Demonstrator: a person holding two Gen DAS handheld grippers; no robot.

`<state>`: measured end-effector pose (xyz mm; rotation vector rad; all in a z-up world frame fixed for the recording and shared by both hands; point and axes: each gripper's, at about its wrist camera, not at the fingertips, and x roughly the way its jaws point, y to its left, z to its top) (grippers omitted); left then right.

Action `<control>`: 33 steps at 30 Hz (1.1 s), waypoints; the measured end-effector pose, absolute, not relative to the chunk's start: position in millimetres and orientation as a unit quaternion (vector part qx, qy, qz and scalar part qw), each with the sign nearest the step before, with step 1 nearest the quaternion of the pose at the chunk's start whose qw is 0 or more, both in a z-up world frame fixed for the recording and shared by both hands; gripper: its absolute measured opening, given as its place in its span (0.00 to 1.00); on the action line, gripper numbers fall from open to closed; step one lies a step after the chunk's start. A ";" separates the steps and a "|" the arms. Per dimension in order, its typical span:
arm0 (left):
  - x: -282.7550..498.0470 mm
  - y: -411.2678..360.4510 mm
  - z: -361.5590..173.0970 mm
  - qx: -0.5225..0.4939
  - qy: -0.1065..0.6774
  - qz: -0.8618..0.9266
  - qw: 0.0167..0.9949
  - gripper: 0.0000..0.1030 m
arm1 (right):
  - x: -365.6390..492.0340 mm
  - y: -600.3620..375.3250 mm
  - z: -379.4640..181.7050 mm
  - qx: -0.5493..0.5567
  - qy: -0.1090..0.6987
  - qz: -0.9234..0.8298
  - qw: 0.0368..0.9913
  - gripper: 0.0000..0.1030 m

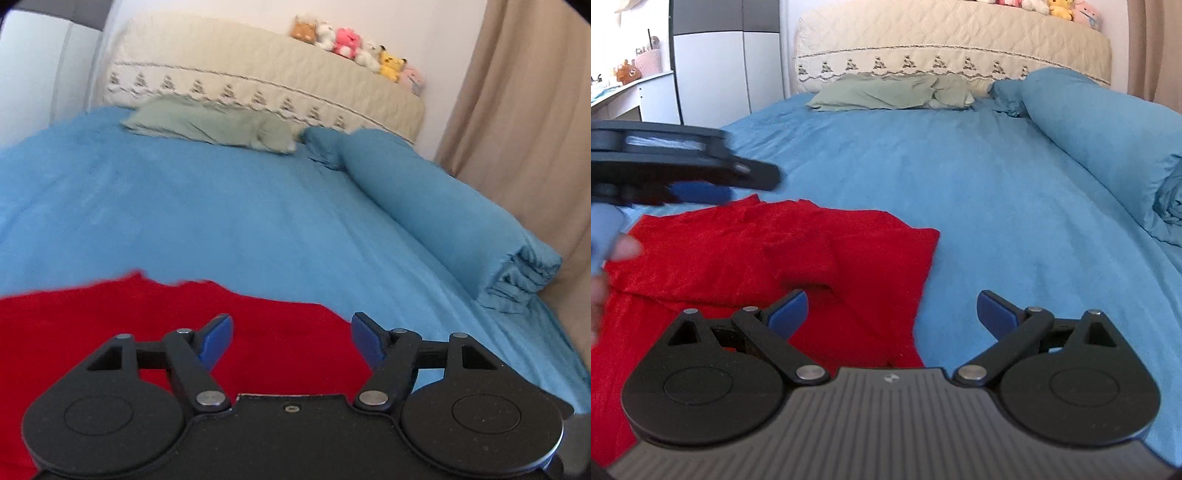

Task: Fold small clothes

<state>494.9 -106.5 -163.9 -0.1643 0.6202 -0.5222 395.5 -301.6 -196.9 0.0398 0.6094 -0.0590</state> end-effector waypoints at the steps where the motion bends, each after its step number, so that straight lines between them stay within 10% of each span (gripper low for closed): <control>1: 493.3 -94.0 -162.3 -0.078 0.300 -0.245 0.919 0.76 | 397.9 -301.3 -196.5 0.020 0.300 -0.026 0.954 1.00; 8: 488.9 1.3 -179.6 -0.064 0.313 -0.160 0.934 0.89 | 423.2 -264.5 -208.3 -0.048 0.290 0.005 0.956 1.00; 16: 492.3 56.9 -222.5 -0.072 0.350 -0.107 0.928 0.89 | 469.5 -236.0 -242.1 -0.119 0.306 0.016 0.944 0.68; 21: 496.2 73.5 -237.4 -0.081 0.357 -0.102 0.925 0.86 | 486.4 -230.9 -243.8 -0.105 0.318 0.023 0.942 0.21; 33: 494.6 86.0 -238.1 -0.083 0.359 -0.106 0.924 0.85 | 478.3 -309.9 -243.1 0.221 0.357 -0.029 0.907 0.19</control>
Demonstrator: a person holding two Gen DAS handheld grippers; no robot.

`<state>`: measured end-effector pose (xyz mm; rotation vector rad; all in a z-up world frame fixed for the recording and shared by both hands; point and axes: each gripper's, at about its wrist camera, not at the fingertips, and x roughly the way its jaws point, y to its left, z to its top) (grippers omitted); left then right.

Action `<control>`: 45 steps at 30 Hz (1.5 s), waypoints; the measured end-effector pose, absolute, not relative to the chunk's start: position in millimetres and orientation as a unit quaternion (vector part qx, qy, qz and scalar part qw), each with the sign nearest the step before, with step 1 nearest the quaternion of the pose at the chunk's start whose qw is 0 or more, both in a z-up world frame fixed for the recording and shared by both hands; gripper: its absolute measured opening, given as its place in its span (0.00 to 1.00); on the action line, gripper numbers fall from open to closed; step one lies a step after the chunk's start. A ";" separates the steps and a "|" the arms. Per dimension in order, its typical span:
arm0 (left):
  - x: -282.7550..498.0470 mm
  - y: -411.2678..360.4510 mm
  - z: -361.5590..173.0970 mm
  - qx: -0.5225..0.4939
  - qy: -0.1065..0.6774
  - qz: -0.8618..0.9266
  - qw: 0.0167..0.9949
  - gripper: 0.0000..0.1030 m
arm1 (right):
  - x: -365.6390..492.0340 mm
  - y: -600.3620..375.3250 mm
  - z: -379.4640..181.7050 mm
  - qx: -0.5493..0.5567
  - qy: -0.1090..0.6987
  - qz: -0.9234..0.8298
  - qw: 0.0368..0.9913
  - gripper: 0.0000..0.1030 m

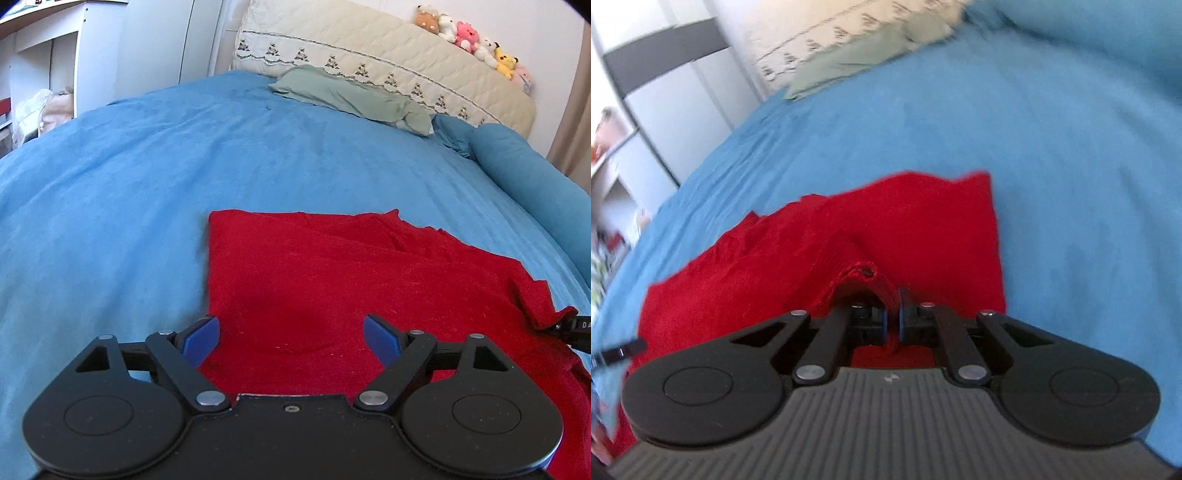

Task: Fold small clothes

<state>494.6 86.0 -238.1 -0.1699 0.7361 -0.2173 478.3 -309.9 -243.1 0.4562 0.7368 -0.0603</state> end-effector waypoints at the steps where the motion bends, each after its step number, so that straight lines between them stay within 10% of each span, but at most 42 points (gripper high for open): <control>1: 494.7 86.5 -237.1 -0.085 0.359 -0.106 0.923 0.85 | 478.7 -312.5 -242.6 0.229 0.355 -0.032 0.906 0.20; 7: 497.2 91.3 -233.4 -0.087 0.357 -0.103 0.924 0.85 | 490.9 -328.3 -222.7 0.230 0.338 -0.076 0.909 0.43; 25: 502.0 61.7 -245.3 -0.051 0.364 -0.122 0.922 0.77 | 503.6 -271.9 -237.1 0.013 0.347 -0.057 0.936 0.43; 40: 345.8 108.8 -83.9 -0.074 0.262 -0.119 0.955 0.88 | 342.9 -275.1 -67.7 0.000 0.249 -0.025 0.968 0.46; 45: 268.2 126.4 -52.1 -0.074 0.262 -0.114 0.955 1.00 | 251.6 -268.6 -15.1 -0.014 0.255 -0.015 0.967 0.87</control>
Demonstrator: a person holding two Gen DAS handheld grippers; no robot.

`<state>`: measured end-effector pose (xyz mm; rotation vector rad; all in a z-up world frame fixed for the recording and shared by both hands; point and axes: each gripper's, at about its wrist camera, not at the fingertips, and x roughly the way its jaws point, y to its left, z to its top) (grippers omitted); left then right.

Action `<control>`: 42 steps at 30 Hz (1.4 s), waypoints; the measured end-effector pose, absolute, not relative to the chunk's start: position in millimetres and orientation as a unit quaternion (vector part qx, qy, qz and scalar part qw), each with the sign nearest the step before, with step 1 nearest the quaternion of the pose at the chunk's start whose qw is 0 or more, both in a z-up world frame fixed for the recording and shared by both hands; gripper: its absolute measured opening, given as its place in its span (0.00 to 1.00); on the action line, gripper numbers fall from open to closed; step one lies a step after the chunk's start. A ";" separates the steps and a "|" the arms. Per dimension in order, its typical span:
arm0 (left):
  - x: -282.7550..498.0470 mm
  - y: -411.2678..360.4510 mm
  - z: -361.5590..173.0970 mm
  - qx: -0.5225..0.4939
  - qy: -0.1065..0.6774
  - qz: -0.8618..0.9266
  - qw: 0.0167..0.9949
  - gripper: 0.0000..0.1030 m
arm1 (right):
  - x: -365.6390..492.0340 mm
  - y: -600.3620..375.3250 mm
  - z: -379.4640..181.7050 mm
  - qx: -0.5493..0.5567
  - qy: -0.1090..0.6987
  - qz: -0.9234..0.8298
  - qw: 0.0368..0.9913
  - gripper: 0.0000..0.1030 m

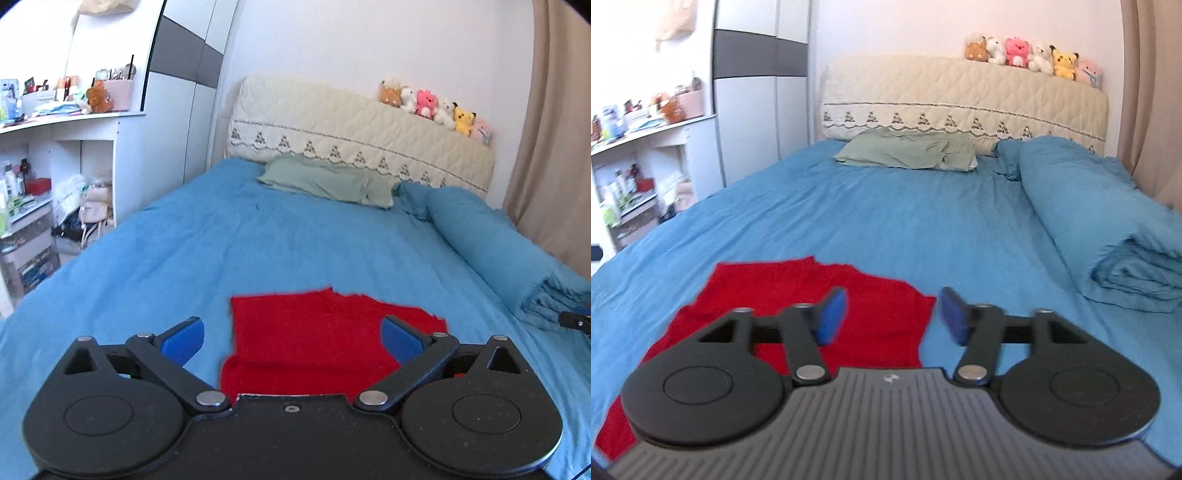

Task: Fold small clothes
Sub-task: 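Move both grippers to the hem of the narrowed sweater, then grasp the sweater hem with the left gripper while the right gripper grasps it too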

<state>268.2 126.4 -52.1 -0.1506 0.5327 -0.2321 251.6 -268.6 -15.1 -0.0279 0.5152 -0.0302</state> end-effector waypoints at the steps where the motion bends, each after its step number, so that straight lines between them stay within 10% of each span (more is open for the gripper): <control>1: 255.1 129.5 -52.4 -0.075 0.275 -0.115 0.952 1.00 | 233.8 -267.6 -9.2 -0.016 0.256 -0.015 0.966 0.92; 10: 171.2 151.9 -129.4 -0.097 0.409 -0.129 0.898 0.99 | 92.9 -265.2 -46.0 -0.004 0.328 0.014 0.945 1.00; 15: 156.7 153.2 -177.0 -0.108 0.457 -0.116 0.875 0.80 | 62.1 -268.8 -104.9 0.019 0.373 0.003 0.928 1.00; 21: 163.0 146.2 -203.6 -0.104 0.471 -0.095 0.871 0.61 | 49.1 -268.0 -150.9 0.048 0.408 -0.027 0.911 0.97; 35: 168.8 157.7 -222.3 -0.126 0.478 -0.063 0.867 0.52 | 68.4 -275.4 -175.5 0.065 0.424 -0.041 0.902 0.96; 42: 170.5 155.1 -222.1 -0.122 0.482 -0.071 0.864 0.19 | 69.3 -272.1 -189.6 0.083 0.441 -0.025 0.893 0.77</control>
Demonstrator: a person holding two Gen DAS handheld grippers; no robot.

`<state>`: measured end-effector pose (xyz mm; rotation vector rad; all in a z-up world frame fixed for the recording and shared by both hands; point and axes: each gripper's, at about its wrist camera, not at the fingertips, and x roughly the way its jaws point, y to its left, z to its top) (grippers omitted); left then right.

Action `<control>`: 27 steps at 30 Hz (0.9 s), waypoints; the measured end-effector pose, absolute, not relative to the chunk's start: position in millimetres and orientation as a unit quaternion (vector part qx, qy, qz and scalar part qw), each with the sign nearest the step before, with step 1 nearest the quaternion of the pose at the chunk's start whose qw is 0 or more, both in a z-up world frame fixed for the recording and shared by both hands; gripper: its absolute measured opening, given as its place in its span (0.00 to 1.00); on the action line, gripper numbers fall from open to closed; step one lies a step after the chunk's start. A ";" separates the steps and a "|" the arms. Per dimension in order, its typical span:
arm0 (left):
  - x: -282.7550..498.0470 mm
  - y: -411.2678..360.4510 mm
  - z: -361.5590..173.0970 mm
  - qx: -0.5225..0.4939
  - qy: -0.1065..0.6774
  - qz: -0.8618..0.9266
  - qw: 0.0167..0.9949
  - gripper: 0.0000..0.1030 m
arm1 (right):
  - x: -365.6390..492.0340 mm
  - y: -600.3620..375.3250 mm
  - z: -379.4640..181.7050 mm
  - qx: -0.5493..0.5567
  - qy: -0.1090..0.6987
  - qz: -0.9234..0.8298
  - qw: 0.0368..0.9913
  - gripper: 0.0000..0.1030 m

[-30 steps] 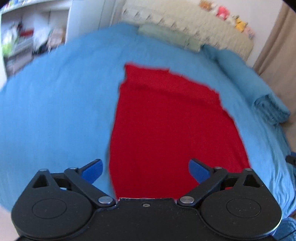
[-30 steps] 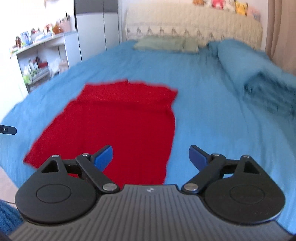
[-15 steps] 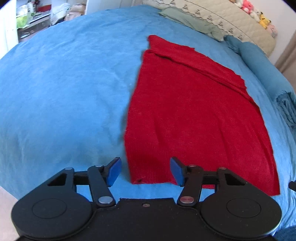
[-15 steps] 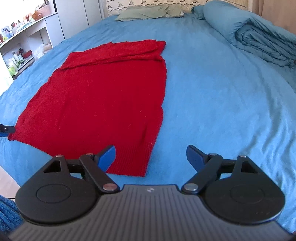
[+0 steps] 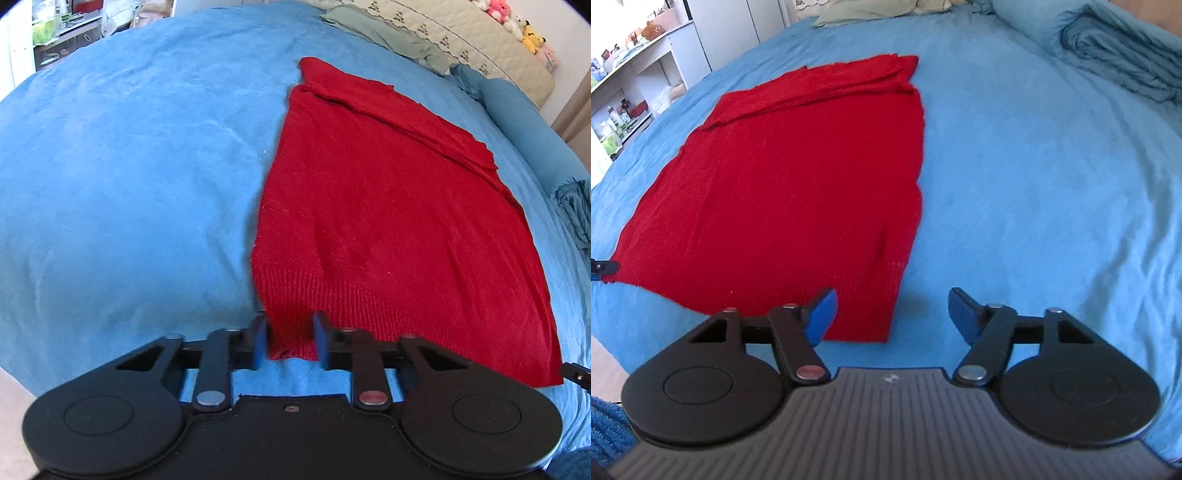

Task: Fold small clothes
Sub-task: 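Grasp the sweater hem with the left gripper while the right gripper grasps it too, then lift the hem with both grippers and fold it toward the collar, release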

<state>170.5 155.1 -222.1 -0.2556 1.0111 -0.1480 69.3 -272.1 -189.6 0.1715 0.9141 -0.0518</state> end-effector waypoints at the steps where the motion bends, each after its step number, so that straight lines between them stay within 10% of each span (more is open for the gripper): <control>1: 170.0 153.5 -221.7 -0.118 0.483 -0.072 0.865 0.13 | 69.3 -270.0 -191.3 0.084 0.442 -0.024 0.893 0.76; 10: 171.8 152.6 -217.1 -0.127 0.491 -0.073 0.859 0.06 | 74.7 -258.8 -202.8 0.097 0.464 -0.005 0.881 0.61; 14: 170.2 155.6 -207.9 -0.144 0.486 -0.078 0.859 0.05 | 77.1 -258.6 -202.7 0.105 0.470 0.002 0.876 0.20; 27: 208.6 162.7 -116.8 -0.233 0.377 -0.127 0.887 0.04 | 98.4 -298.0 -102.3 0.207 0.346 0.032 0.915 0.19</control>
